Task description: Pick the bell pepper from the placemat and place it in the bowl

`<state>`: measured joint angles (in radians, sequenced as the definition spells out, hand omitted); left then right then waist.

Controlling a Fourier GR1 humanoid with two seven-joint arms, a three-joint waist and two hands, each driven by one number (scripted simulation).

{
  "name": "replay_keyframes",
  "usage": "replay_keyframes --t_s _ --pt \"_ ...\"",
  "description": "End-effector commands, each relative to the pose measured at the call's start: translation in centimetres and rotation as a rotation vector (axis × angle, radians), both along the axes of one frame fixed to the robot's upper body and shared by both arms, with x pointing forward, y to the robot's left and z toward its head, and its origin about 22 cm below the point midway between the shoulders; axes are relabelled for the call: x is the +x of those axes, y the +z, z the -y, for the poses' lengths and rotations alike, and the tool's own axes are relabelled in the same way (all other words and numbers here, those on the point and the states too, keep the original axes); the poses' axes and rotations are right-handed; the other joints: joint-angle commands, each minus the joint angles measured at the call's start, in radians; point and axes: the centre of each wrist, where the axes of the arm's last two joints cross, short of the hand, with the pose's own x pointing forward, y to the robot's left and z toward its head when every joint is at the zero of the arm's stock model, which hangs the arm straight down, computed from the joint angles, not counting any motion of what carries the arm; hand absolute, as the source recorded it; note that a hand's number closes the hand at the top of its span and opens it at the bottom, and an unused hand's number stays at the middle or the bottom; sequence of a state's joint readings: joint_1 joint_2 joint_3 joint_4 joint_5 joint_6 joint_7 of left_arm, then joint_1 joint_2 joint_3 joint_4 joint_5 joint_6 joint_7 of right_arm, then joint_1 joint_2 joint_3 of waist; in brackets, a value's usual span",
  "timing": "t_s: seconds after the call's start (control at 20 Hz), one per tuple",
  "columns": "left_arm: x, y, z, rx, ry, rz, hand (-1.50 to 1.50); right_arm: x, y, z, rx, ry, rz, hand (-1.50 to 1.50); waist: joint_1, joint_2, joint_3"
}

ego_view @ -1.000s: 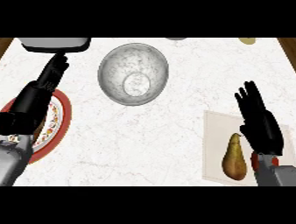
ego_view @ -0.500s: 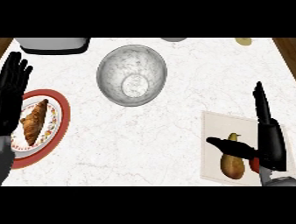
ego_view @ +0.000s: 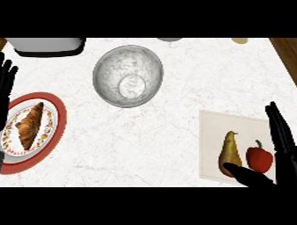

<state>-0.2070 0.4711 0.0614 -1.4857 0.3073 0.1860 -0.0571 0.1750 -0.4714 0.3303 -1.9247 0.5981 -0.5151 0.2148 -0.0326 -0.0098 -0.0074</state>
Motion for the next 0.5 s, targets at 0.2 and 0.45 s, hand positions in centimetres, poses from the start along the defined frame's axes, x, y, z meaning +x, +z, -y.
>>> replay_keyframes --t_s 0.2,0.45 --pt "-0.6 -1.1 -0.3 -0.010 -0.008 -0.011 0.00 -4.4 5.6 1.2 -0.273 -0.088 -0.404 -1.50 -0.003 0.003 -0.003" --pt "-0.5 0.0 0.5 -0.024 -0.034 0.003 0.00 -5.7 8.8 0.0 -0.350 -0.090 -0.630 -1.50 0.035 0.009 0.003"
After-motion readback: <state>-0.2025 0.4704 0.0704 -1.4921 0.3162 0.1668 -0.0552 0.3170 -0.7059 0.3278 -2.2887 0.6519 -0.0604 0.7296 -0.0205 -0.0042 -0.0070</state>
